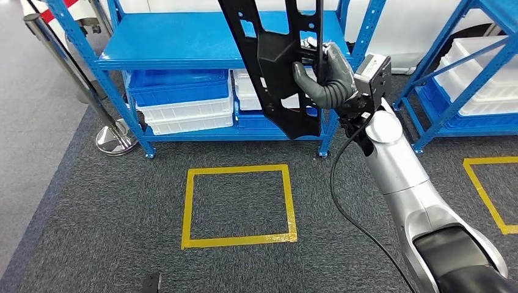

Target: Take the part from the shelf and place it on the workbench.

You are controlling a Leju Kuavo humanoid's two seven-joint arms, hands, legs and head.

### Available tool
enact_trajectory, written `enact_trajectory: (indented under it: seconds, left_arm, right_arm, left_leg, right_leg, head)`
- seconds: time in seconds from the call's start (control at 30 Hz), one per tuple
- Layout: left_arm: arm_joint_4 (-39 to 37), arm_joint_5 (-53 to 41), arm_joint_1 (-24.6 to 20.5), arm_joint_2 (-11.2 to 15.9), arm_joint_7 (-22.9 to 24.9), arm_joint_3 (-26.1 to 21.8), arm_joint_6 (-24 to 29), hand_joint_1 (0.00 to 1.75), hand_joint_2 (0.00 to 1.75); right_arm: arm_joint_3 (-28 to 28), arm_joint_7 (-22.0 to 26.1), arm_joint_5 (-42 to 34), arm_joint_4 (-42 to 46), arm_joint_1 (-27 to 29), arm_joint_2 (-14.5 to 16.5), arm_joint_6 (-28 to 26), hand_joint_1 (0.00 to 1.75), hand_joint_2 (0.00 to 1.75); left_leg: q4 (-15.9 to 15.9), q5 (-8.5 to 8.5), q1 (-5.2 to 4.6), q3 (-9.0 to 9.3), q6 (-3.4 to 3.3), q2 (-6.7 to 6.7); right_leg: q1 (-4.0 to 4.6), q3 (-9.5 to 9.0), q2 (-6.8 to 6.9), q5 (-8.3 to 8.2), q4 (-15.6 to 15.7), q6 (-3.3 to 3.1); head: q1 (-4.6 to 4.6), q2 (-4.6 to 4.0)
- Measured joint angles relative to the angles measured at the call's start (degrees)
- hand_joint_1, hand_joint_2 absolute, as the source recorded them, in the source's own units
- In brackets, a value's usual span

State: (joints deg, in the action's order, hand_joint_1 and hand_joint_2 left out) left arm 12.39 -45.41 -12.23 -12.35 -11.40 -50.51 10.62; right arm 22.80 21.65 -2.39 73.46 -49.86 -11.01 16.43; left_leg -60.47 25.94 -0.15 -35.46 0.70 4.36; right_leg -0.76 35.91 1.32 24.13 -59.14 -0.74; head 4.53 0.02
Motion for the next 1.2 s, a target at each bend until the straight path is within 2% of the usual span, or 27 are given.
enact_trajectory:
  seconds: [0.07, 0.1, 0.13, 0.17, 0.2, 0.23, 0.3, 0.37, 0.4, 0.43, 0.47, 0.5, 0.53, 0.6, 0.63, 0.67, 0.7, 0.73, 0.8, 0.87, 0.9, 0.97, 1.03, 1.1, 1.13, 1.17, 1.2]
  left_arm:
    - [-0.01, 0.01, 0.06, 0.02, -0.01, -0.01, 0.01, 0.0, 1.75]
    - [-0.01, 0.04, 0.1, 0.03, -0.01, -0.01, 0.02, 0.0, 1.75]
    - [-0.01, 0.09, 0.15, 0.05, -0.02, -0.02, 0.02, 0.0, 1.75]
    - [0.0, 0.15, 0.17, 0.06, -0.03, -0.02, 0.03, 0.0, 1.75]
    - [0.01, 0.23, 0.18, 0.07, -0.05, -0.02, 0.03, 0.0, 1.75]
    - [0.01, 0.31, 0.17, 0.07, -0.08, -0.02, 0.04, 0.0, 1.75]
    - [0.0, 0.43, 0.16, 0.09, -0.13, -0.02, 0.06, 0.0, 1.75]
    - [-0.01, 0.49, 0.17, 0.13, -0.17, -0.02, 0.14, 0.0, 1.75]
    - [-0.01, 0.53, 0.17, 0.15, -0.19, -0.02, 0.17, 0.0, 1.75]
    - [-0.01, 0.56, 0.16, 0.14, -0.22, -0.02, 0.2, 0.0, 1.75]
    - [0.0, 0.6, 0.12, 0.11, -0.25, -0.03, 0.2, 0.0, 1.75]
    - [0.0, 0.62, 0.06, 0.08, -0.29, -0.03, 0.2, 0.0, 1.75]
    - [0.0, 0.63, 0.02, 0.04, -0.34, -0.03, 0.19, 0.0, 1.75]
    - [0.0, 0.68, 0.03, -0.01, -0.42, -0.04, 0.16, 0.0, 1.75]
    - [0.0, 0.71, 0.1, -0.02, -0.43, -0.04, 0.15, 0.0, 1.75]
    - [-0.01, 0.74, 0.17, -0.02, -0.43, -0.04, 0.15, 0.0, 1.75]
    - [-0.01, 0.78, 0.22, -0.02, -0.43, -0.04, 0.15, 0.0, 1.75]
    - [-0.01, 0.79, 0.24, -0.03, -0.43, -0.04, 0.15, 0.0, 1.75]
    - [0.0, 0.79, 0.16, -0.05, -0.43, -0.04, 0.15, 0.0, 1.75]
    - [0.01, 0.8, 0.06, -0.05, -0.44, -0.04, 0.15, 0.0, 1.75]
    - [0.0, 0.8, 0.02, -0.04, -0.44, -0.04, 0.15, 0.0, 1.75]
    - [0.0, 0.8, -0.03, -0.04, -0.45, -0.04, 0.15, 0.0, 1.75]
    - [0.0, 0.8, -0.03, -0.03, -0.45, -0.04, 0.15, 0.0, 1.75]
    - [-0.01, 0.9, 0.1, -0.02, -0.43, -0.05, 0.15, 0.0, 1.75]
    - [-0.02, 0.96, 0.19, -0.01, -0.4, -0.05, 0.15, 0.0, 1.75]
    - [-0.02, 1.02, 0.28, -0.01, -0.37, -0.07, 0.15, 0.0, 1.75]
    - [-0.02, 1.04, 0.33, 0.0, -0.35, -0.08, 0.15, 0.0, 1.75]
  right_arm:
    - [0.02, 0.01, 0.0, 0.0, -0.06, 0.12, 0.0, 1.75, 1.75]
    - [0.05, -0.01, 0.01, -0.01, -0.04, 0.19, 0.0, 1.75, 1.75]
    - [0.07, -0.03, 0.02, -0.02, 0.0, 0.22, 0.01, 1.75, 1.75]
    - [0.09, -0.06, 0.02, -0.04, 0.03, 0.23, 0.01, 1.75, 1.75]
    - [0.08, -0.09, 0.03, -0.05, 0.05, 0.23, 0.01, 1.75, 1.75]
    - [0.08, -0.11, 0.03, -0.05, 0.05, 0.23, 0.01, 1.75, 1.75]
    - [0.05, -0.1, 0.02, -0.03, -0.06, 0.22, -0.01, 1.75, 1.75]
    - [0.05, -0.13, 0.02, -0.03, -0.19, 0.24, -0.02, 1.75, 1.75]
    - [0.02, -0.14, 0.03, -0.03, -0.18, 0.21, -0.03, 1.75, 1.75]
    - [-0.03, -0.16, 0.04, -0.03, -0.14, 0.16, -0.04, 1.75, 1.75]
    - [-0.13, -0.15, 0.04, -0.02, -0.07, 0.08, -0.07, 1.75, 1.75]
    - [-0.21, -0.15, 0.03, -0.02, -0.08, 0.01, -0.09, 1.75, 1.75]
    - [-0.26, -0.13, 0.02, -0.02, -0.14, -0.03, -0.09, 1.75, 1.75]
    - [-0.27, -0.08, 0.01, -0.05, -0.16, 0.0, -0.09, 1.75, 1.75]
    - [-0.27, -0.08, 0.02, -0.09, -0.05, 0.01, -0.08, 1.75, 1.75]
    - [-0.26, -0.11, 0.02, -0.13, 0.1, 0.01, -0.08, 1.75, 1.75]
    - [-0.26, -0.14, 0.03, -0.16, 0.22, 0.01, -0.08, 1.75, 1.75]
    - [-0.26, -0.16, 0.03, -0.17, 0.26, 0.01, -0.08, 1.75, 1.75]
    - [-0.27, -0.16, 0.03, -0.15, 0.13, 0.01, -0.08, 1.75, 1.75]
    - [-0.27, -0.12, 0.02, -0.1, -0.02, 0.03, -0.08, 1.75, 1.75]
    - [-0.28, -0.1, 0.02, -0.08, -0.04, 0.02, -0.08, 1.75, 1.75]
    - [-0.34, -0.1, 0.02, -0.05, -0.03, -0.01, -0.08, 1.75, 1.75]
    - [-0.41, -0.09, 0.02, -0.03, -0.11, 0.01, -0.09, 1.75, 1.75]
    - [-0.32, -0.09, 0.01, -0.03, -0.16, 0.14, -0.09, 1.75, 1.75]
    - [-0.25, -0.1, 0.02, -0.06, -0.12, 0.21, -0.09, 1.75, 1.75]
    - [-0.18, -0.11, 0.02, -0.1, -0.04, 0.25, -0.08, 1.75, 1.75]
    - [-0.13, -0.12, 0.03, -0.14, 0.05, 0.25, -0.08, 1.75, 1.75]
  left_leg:
    - [-5.96, 3.68, 0.33, -2.28, 0.57, -2.48]
    - [-9.78, 5.48, 0.4, -3.86, 0.74, -3.2]
    - [-12.94, 6.59, 0.44, -5.21, 0.85, -3.54]
    - [-14.43, 6.66, 0.44, -5.84, 0.87, -3.69]
    - [-13.76, 5.65, 0.44, -5.5, 0.78, -3.8]
    - [-10.99, 3.73, 0.45, -4.19, 0.6, -4.1]
    - [-3.16, 0.03, 0.57, -0.6, 0.01, -6.45]
    - [1.16, -1.05, 0.63, 1.28, -0.46, -8.59]
    - [1.5, -0.92, 0.58, 1.45, -0.61, -8.69]
    - [1.93, -1.01, 0.57, 1.52, -0.82, -8.12]
    - [2.3, -1.24, 0.61, 1.61, -1.11, -7.42]
    - [2.73, -1.53, 0.72, 1.74, -1.46, -6.67]
    - [3.14, -1.79, 0.82, 1.84, -1.79, -5.9]
    - [3.35, -1.94, 0.72, 1.83, -2.14, -4.44]
    - [3.33, -1.92, 0.65, 1.77, -2.17, -3.7]
    - [3.3, -1.9, 0.61, 1.72, -2.19, -2.93]
    - [3.24, -1.87, 0.59, 1.68, -2.17, -2.17]
    - [3.13, -1.82, 0.59, 1.66, -2.1, -1.45]
    - [2.73, -1.55, 0.47, 1.62, -1.74, -0.22]
    - [2.31, -1.26, 0.15, 1.55, -1.23, 0.73]
    - [2.25, -1.21, -0.01, 1.54, -0.98, 1.18]
    - [2.23, -1.07, -0.04, 1.55, -0.43, 1.98]
    - [0.43, 0.55, 0.19, 0.88, 0.21, 0.43]
    - [-5.98, 4.37, 0.42, -1.67, 0.63, -2.45]
    - [-10.08, 6.21, 0.44, -3.42, 0.73, -3.27]
    - [-13.25, 7.25, 0.44, -4.82, 0.79, -3.64]
    - [-14.53, 7.18, 0.44, -5.38, 0.77, -3.8]
  right_leg:
    - [-0.18, 0.16, -1.2, -0.3, 0.09, -0.45]
    - [-0.18, 0.26, -1.85, -0.38, 0.07, -0.54]
    - [-0.17, 0.34, -2.56, -0.44, 0.05, -0.57]
    - [-0.16, 0.38, -3.28, -0.49, 0.01, -0.57]
    - [-0.15, 0.39, -4.01, -0.53, -0.04, -0.52]
    - [-0.15, 0.36, -4.74, -0.56, -0.07, -0.46]
    - [-0.16, 0.43, -6.07, -0.67, -0.14, -0.2]
    - [-0.41, 0.96, -7.29, -1.0, -0.17, 0.48]
    - [-0.6, 1.27, -7.92, -1.26, -0.07, 0.96]
    - [-0.7, 1.49, -8.59, -1.53, 0.09, 1.47]
    - [-0.72, 1.67, -8.49, -1.53, 0.07, 1.81]
    - [-0.59, 2.09, -7.56, -1.0, -0.57, 2.04]
    - [-0.4, 2.93, -6.03, 0.16, -2.31, 2.16]
    - [-0.33, 6.03, -2.78, 3.85, -9.12, 2.25]
    - [-0.4, 7.67, -2.09, 5.34, -12.84, 2.38]
    - [-0.5, 8.67, -1.76, 6.04, -15.3, 2.51]
    - [-0.57, 8.55, -1.52, 5.67, -15.55, 2.61]
    - [-0.61, 7.26, -1.2, 4.41, -13.58, 2.65]
    - [-0.34, 2.61, 0.78, 1.4, -5.65, 2.42]
    - [0.09, 0.0, 2.27, 0.25, -0.65, 1.77]
    - [0.32, -0.05, 2.3, 0.41, -0.19, 1.41]
    - [0.21, 0.22, 0.99, 0.03, -0.04, 0.76]
    - [-0.1, 0.33, -0.12, -0.38, 0.23, 0.03]
    - [-0.23, 0.51, -1.36, -0.67, 0.33, -0.48]
    - [-0.2, 0.63, -2.07, -0.77, 0.32, -0.62]
    - [-0.16, 0.73, -2.85, -0.84, 0.3, -0.69]
    - [-0.12, 0.79, -3.62, -0.9, 0.26, -0.7]
  head:
    - [0.0, 0.0]
    - [0.0, 0.0]
    - [-0.01, 0.0]
    - [-0.01, 0.0]
    - [-0.01, 0.0]
    - [-0.01, 0.0]
    - [-0.01, 0.0]
    - [-0.01, 0.0]
    - [-0.01, 0.0]
    - [-0.01, 0.0]
    - [-0.01, 0.0]
    - [-0.02, 0.0]
    - [-0.04, 0.0]
    - [-0.1, 0.0]
    - [-0.11, 0.0]
    - [-0.13, 0.0]
    - [-0.14, 0.0]
    - [-0.14, 0.0]
    - [-0.14, 0.0]
    - [-0.13, 0.0]
    - [-0.13, 0.0]
    - [-0.13, 0.0]
    - [-0.13, 0.0]
    - [-0.12, 0.0]
    - [-0.12, 0.0]
    - [-0.12, 0.0]
    - [-0.12, 0.0]
